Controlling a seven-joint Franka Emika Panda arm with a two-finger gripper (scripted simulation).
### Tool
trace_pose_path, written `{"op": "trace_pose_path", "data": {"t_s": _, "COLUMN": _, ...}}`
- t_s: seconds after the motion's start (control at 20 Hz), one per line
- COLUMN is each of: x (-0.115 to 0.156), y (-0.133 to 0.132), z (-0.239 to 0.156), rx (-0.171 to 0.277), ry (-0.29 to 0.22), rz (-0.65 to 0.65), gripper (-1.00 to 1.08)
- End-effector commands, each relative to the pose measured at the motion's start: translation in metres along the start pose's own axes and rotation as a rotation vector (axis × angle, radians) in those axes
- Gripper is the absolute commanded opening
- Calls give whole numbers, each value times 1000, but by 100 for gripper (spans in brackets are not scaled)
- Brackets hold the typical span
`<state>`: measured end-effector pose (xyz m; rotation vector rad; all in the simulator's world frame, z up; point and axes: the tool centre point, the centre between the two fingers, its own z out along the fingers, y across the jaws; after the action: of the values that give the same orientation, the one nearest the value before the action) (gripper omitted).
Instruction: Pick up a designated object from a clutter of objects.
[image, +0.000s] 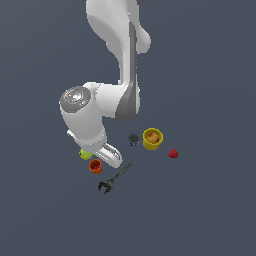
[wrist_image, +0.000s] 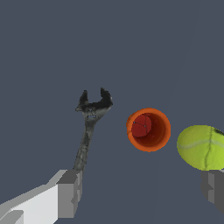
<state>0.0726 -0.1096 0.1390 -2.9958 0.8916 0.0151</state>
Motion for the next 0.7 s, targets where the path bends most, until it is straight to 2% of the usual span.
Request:
{"op": "trace_pose_path", "data": {"t_s": 0.0, "x": 9, "y": 9, "z": 17, "rx": -3, "ry": 6, "rz": 51, "gripper": 100}}
{"op": "trace_pose_path", "data": {"t_s": 0.3, "x": 20, "y": 23, "z": 43, "rx": -9, "ry": 13, "rz": 126, "gripper": 100}}
{"op": "trace_pose_path", "data": {"t_s": 0.65, "x": 22, "y": 27, "z": 50, "rx": -12, "ry": 13, "rz": 141, "gripper": 100}}
